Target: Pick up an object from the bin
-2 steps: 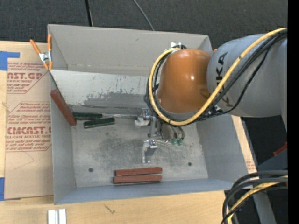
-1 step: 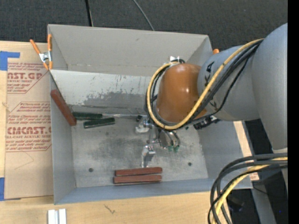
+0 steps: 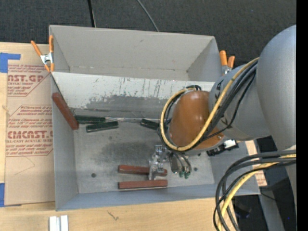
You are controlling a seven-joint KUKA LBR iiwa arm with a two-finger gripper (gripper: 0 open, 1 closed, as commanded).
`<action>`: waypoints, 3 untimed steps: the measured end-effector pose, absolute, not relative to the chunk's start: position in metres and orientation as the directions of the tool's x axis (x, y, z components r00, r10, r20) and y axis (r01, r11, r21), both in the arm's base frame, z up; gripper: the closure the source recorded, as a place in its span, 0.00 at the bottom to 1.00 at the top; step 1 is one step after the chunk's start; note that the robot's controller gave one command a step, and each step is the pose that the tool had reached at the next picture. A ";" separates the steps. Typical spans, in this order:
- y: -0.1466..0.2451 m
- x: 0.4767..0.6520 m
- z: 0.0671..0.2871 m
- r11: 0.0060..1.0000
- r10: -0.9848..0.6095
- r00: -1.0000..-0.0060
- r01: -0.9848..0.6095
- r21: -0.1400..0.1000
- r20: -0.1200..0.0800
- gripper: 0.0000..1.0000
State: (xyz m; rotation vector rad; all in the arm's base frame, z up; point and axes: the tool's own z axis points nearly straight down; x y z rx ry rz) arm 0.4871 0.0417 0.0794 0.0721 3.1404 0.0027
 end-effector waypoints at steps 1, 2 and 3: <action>0.042 0.487 0.079 0.999 0.046 -0.999 0.046 0.002 0.000 1.00; 0.044 0.484 0.120 0.998 0.063 -0.998 0.063 0.000 0.006 1.00; 0.037 0.492 0.183 0.998 0.064 -0.998 0.064 0.000 0.004 1.00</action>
Offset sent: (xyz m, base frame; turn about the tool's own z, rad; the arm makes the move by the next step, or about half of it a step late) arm -0.0021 0.0029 0.0621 0.0242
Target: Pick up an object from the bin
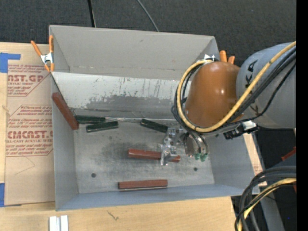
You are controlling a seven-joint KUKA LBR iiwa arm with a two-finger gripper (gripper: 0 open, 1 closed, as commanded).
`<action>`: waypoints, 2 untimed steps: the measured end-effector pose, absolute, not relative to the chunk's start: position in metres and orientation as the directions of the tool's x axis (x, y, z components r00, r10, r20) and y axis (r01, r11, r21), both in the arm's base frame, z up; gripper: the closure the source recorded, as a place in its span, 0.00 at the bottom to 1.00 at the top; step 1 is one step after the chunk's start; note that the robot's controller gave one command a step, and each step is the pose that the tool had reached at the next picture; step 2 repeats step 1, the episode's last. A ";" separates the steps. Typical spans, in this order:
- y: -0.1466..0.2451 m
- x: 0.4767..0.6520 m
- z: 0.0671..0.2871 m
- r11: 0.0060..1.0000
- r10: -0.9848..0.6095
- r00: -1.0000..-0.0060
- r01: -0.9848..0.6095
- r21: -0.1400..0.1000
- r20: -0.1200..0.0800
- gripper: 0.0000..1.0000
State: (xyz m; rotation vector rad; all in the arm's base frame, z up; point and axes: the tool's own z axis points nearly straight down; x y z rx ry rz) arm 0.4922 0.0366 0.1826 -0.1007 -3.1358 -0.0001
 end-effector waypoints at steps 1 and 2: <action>0.035 0.495 0.224 0.998 0.066 -0.998 0.066 0.001 -0.002 1.00; 0.035 0.495 0.224 0.998 0.066 -0.998 0.066 0.001 -0.002 1.00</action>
Offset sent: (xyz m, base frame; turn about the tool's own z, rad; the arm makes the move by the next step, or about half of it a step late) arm 0.0073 -0.0011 0.0480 0.0252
